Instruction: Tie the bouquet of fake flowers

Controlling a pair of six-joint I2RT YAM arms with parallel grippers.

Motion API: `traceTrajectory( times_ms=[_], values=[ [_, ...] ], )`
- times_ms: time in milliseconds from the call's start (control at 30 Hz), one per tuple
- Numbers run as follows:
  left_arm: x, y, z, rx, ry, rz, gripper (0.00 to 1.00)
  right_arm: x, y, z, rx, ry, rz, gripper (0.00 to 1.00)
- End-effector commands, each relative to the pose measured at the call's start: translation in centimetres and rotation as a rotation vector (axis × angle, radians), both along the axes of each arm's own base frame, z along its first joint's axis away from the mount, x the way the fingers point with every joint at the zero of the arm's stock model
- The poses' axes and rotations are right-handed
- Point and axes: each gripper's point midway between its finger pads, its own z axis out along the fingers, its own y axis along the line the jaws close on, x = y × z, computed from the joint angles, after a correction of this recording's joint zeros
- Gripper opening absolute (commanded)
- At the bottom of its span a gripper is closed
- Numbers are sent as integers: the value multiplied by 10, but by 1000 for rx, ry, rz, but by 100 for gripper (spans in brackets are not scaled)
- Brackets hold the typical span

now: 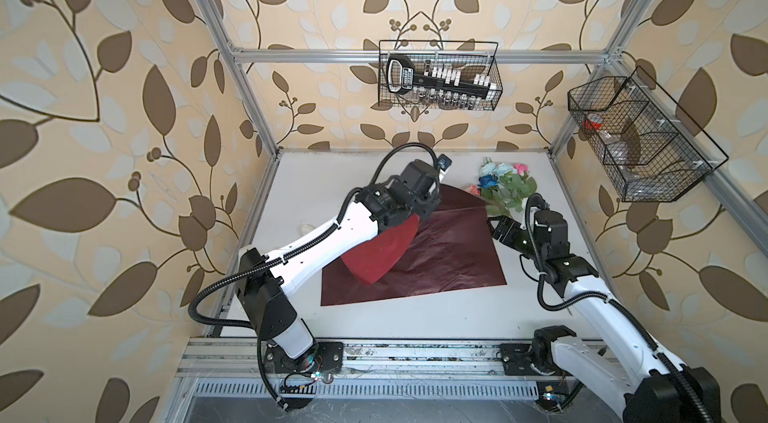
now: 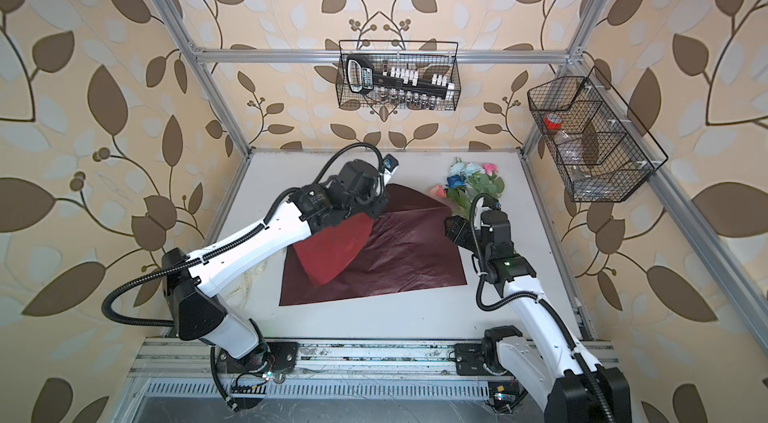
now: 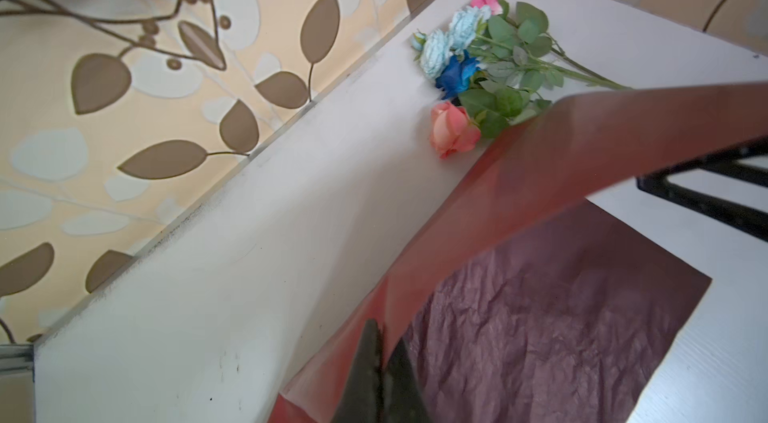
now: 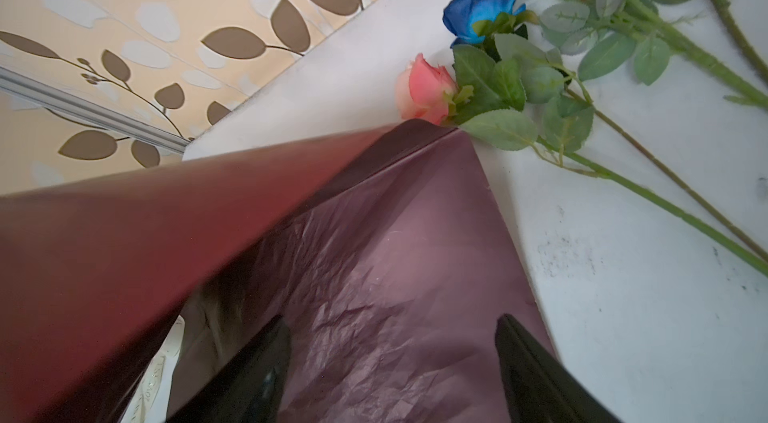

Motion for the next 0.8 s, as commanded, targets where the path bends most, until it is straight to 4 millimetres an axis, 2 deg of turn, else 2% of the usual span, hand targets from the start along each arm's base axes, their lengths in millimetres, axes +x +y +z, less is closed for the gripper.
traceTrajectory(
  times_ms=[0, 167, 333, 400, 567, 600, 767],
  values=[
    [7, 11, -12, -75, 186, 20, 0, 3, 6, -5, -2, 51, 41, 76],
    [49, 35, -14, -165, 278, 59, 0, 11, 18, -18, 15, 109, 103, 70],
    [93, 69, -37, -304, 420, 134, 0, 10, 37, -32, 42, 155, 167, 64],
    [110, 83, -48, -371, 471, 169, 0, 7, 53, -38, 37, 164, 207, 63],
    [140, 106, -62, -507, 529, 205, 0, 6, 91, -54, 20, 185, 288, 62],
    [147, 111, -54, -518, 509, 207, 0, 8, 99, -57, 24, 188, 306, 61],
    [165, 129, -56, -549, 516, 237, 0, 11, 146, -71, -31, 210, 411, 58]
  ],
)
